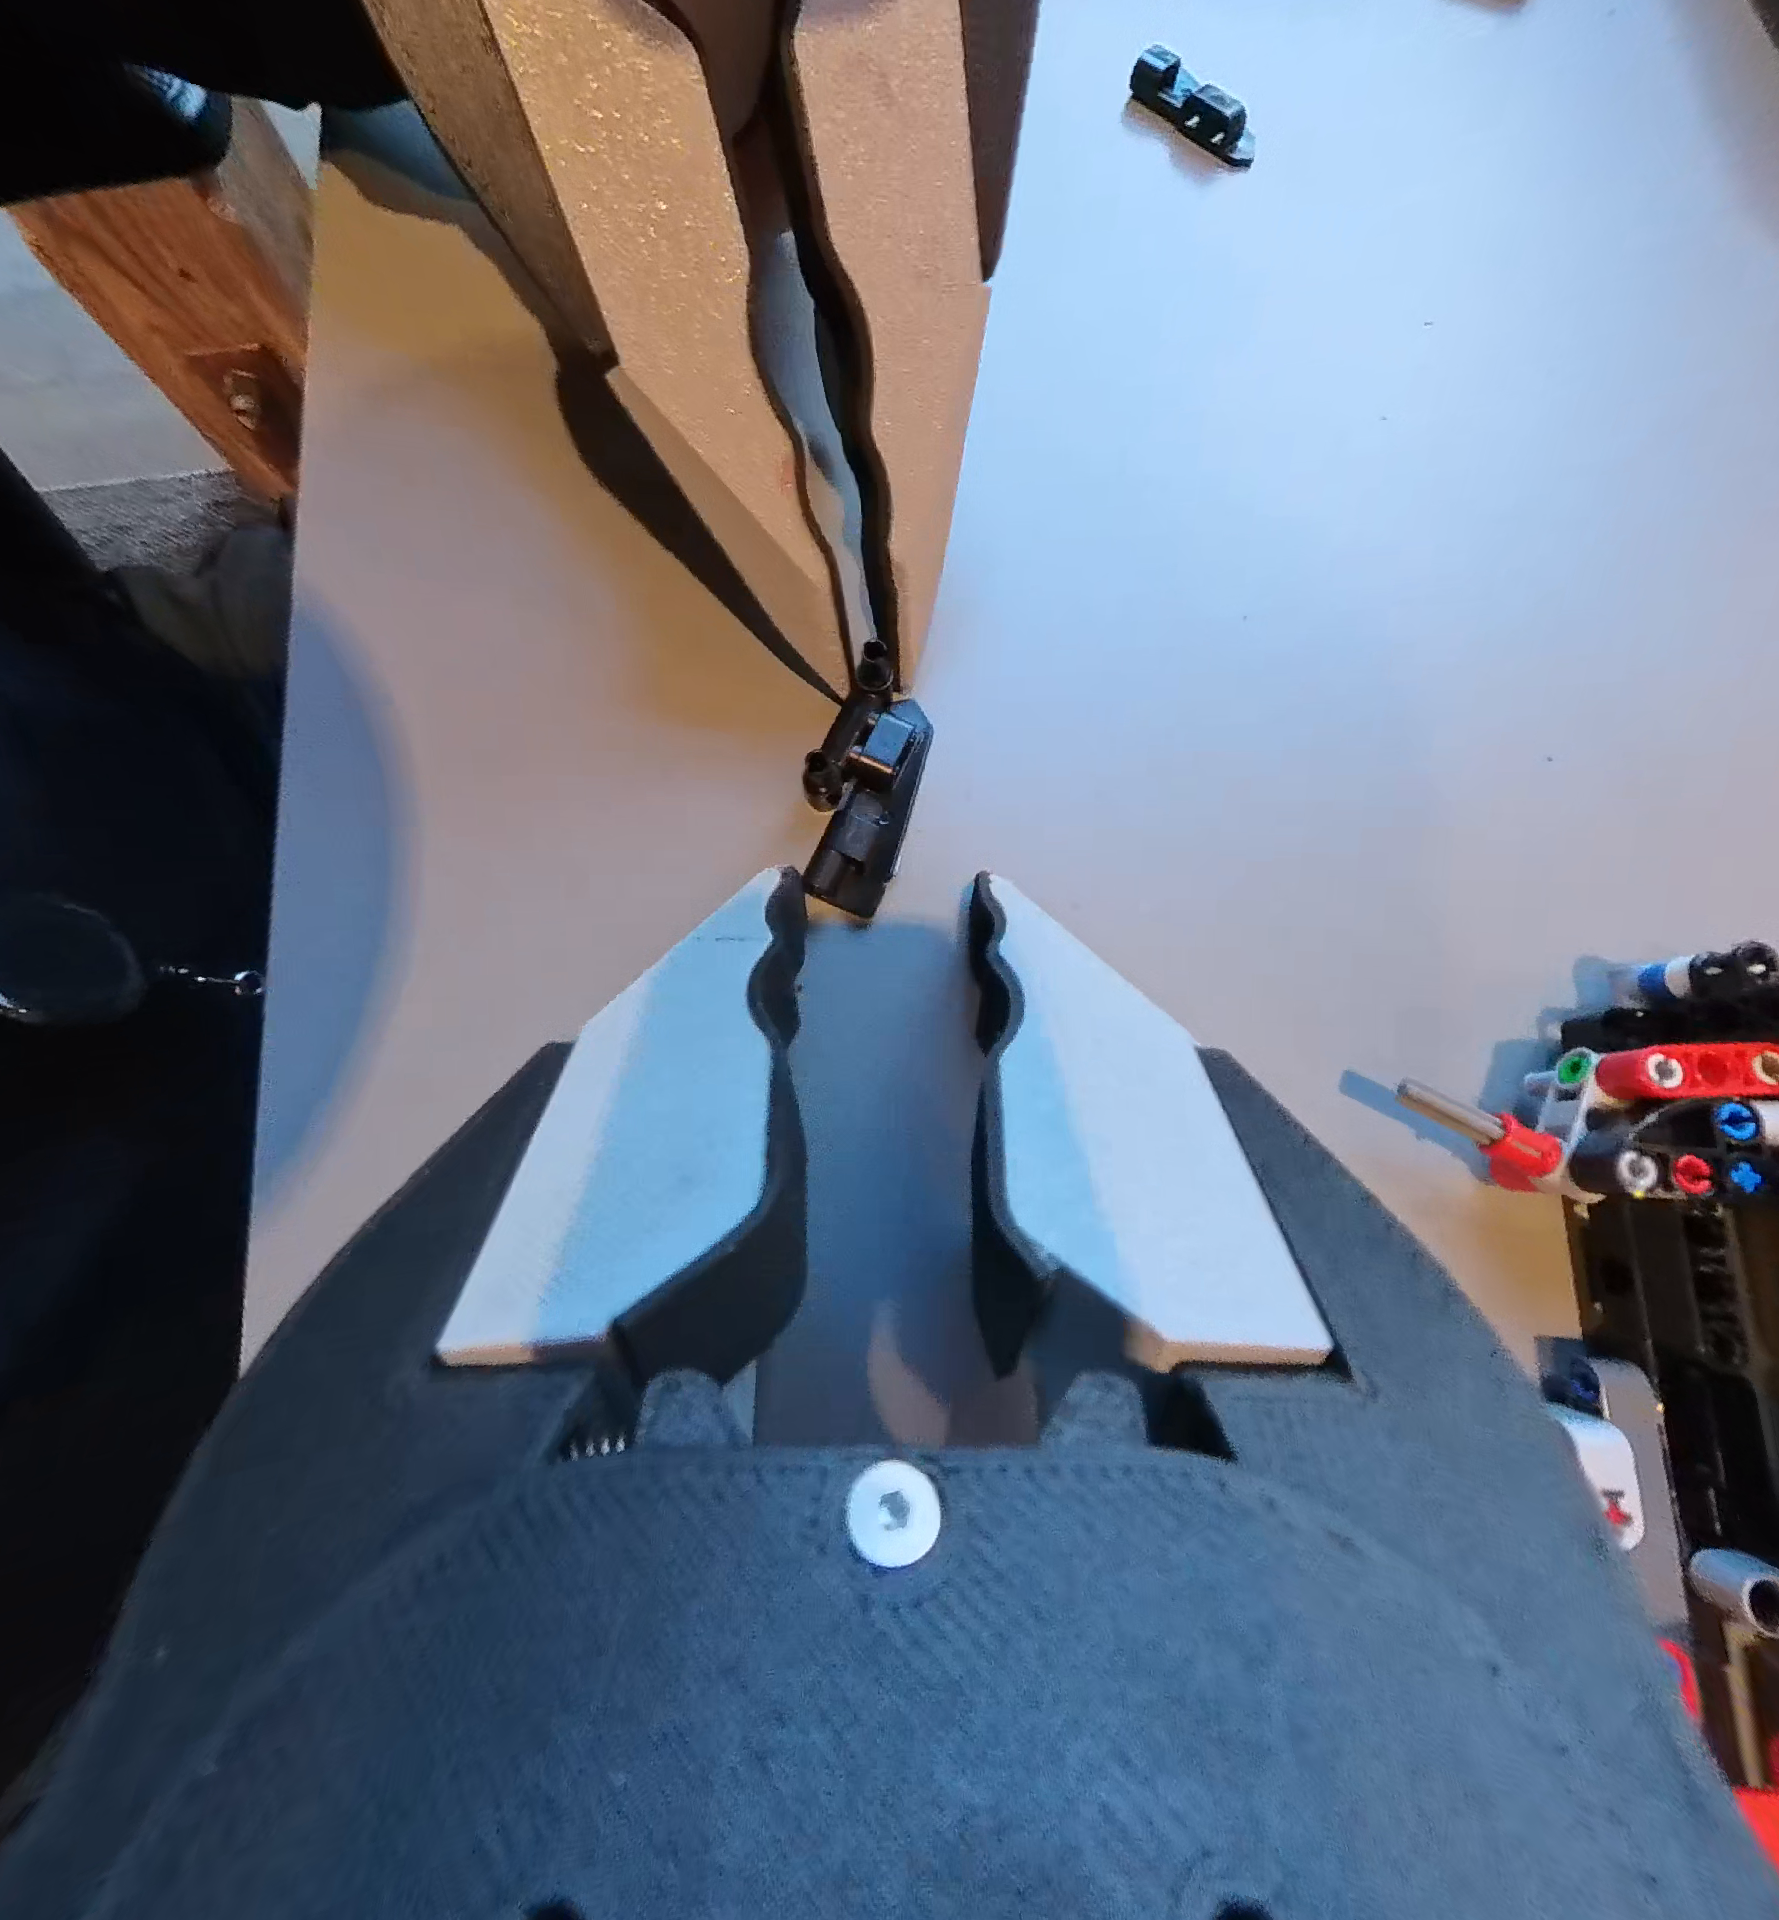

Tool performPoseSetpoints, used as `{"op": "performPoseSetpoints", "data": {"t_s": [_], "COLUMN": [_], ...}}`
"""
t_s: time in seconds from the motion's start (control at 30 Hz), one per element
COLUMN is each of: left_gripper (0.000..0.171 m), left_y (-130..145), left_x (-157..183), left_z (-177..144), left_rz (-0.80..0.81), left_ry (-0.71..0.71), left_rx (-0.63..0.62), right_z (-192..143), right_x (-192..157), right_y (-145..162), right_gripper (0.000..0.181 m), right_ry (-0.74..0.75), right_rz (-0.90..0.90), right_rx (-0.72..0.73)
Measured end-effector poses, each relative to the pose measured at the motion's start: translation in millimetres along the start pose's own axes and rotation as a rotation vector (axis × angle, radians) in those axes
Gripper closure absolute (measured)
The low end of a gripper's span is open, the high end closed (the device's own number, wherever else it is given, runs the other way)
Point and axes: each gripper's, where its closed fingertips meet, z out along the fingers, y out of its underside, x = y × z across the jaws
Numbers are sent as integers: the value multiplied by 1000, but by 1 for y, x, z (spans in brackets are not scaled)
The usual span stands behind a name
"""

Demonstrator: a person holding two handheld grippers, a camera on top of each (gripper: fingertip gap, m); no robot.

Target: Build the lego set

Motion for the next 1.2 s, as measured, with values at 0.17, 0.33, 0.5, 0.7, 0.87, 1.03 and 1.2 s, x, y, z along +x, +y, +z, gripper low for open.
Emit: {"op": "performPoseSetpoints", "data": {"t_s": [0.17,0.33,0.5,0.7,0.87,1.03,1.2], "left_gripper": [169,168,168,168,162,146,144], "left_y": [0,0,0,-2,-2,2,-27], "left_x": [0,-1,-1,-1,-1,-13,-67], "left_z": [0,0,0,2,2,-5,-27], "left_rz": [-5,-15,-27,-49,-36,-60,55], "left_ry": [-1,-4,4,23,26,17,-133], "left_rx": [1,2,3,6,6,3,20], "right_z": [1,-2,-3,1,1,-5,-6], "right_x": [4,12,9,13,14,17,30], "right_y": [0,3,3,-1,-1,-7,3], "right_gripper": [156,163,157,169,170,170,169], "right_ry": [34,79,39,16,44,152,201], "right_rz": [-14,-14,-1,33,-33,-216,-290], "right_rx": [-5,-10,-5,2,-4,47,7]}}
